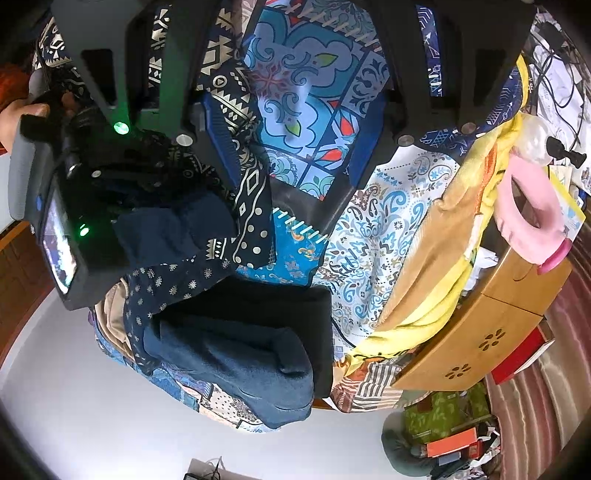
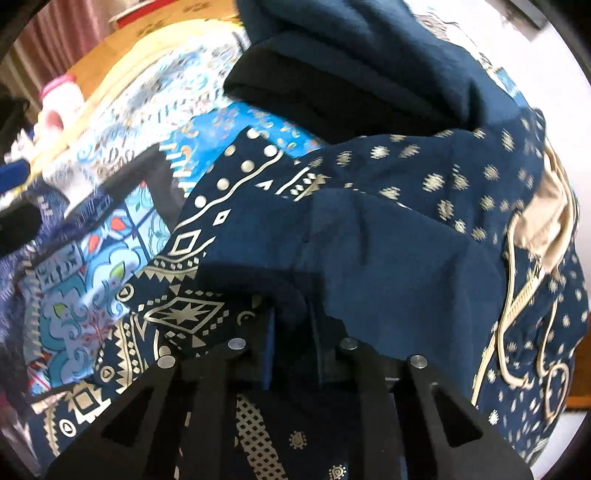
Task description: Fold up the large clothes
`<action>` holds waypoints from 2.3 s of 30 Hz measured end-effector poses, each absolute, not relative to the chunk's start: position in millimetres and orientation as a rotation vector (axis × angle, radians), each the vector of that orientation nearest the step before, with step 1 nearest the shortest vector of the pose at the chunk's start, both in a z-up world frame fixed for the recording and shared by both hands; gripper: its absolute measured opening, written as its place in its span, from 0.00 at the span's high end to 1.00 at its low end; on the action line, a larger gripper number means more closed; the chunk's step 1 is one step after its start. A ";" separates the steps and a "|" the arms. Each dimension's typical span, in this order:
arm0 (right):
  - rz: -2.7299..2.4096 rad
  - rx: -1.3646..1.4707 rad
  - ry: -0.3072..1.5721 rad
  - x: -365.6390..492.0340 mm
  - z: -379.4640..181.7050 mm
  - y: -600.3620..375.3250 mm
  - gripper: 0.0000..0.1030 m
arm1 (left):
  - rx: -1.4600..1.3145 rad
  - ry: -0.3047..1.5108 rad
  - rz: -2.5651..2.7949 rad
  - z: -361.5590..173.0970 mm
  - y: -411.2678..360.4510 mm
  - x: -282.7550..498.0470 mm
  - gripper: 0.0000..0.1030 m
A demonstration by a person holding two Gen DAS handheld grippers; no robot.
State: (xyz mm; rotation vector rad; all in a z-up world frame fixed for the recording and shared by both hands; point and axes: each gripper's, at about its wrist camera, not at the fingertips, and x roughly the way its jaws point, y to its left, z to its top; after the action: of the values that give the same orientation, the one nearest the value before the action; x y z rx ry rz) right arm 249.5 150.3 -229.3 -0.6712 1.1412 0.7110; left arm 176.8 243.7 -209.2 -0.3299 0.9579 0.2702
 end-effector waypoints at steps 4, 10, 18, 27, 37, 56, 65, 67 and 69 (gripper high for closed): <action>0.695 -0.570 1.133 256.5 -210.3 130.3 0.88 | -0.315 0.961 0.267 -208.0 241.0 177.5 0.42; 0.675 -0.411 1.043 265.3 -153.5 90.3 0.88 | -0.313 0.972 0.255 -209.7 237.5 182.2 0.42; 0.578 -0.173 0.915 275.7 -86.5 14.6 0.89 | -0.311 1.042 0.208 -232.3 224.4 205.8 0.42; 0.440 -0.002 0.894 274.5 -81.5 -68.8 0.89 | -0.313 1.212 0.213 -292.5 219.6 228.9 0.42; 0.283 0.051 0.976 270.1 -114.5 -140.3 0.90 | -0.251 1.236 0.263 -307.3 215.5 234.1 0.37; 0.158 0.168 0.939 261.4 -101.5 -215.7 0.51 | -0.104 1.061 0.162 -205.9 145.9 253.5 0.37; 0.056 0.240 0.870 253.6 -87.6 -280.2 0.47 | -0.068 0.923 0.038 -156.7 89.4 278.5 0.34; 0.026 0.263 0.874 254.7 -91.3 -293.8 0.42 | -0.070 0.907 0.008 -151.4 75.6 282.7 0.33; 0.013 0.307 0.886 258.2 -100.4 -308.0 0.28 | -0.055 0.903 -0.022 -148.1 59.1 287.6 0.33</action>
State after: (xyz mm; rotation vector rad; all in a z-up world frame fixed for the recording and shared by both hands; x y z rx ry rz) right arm 258.2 -308.0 -100.4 0.3066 0.8861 0.0133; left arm 287.6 59.1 -148.1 -0.0548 0.9026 -0.0223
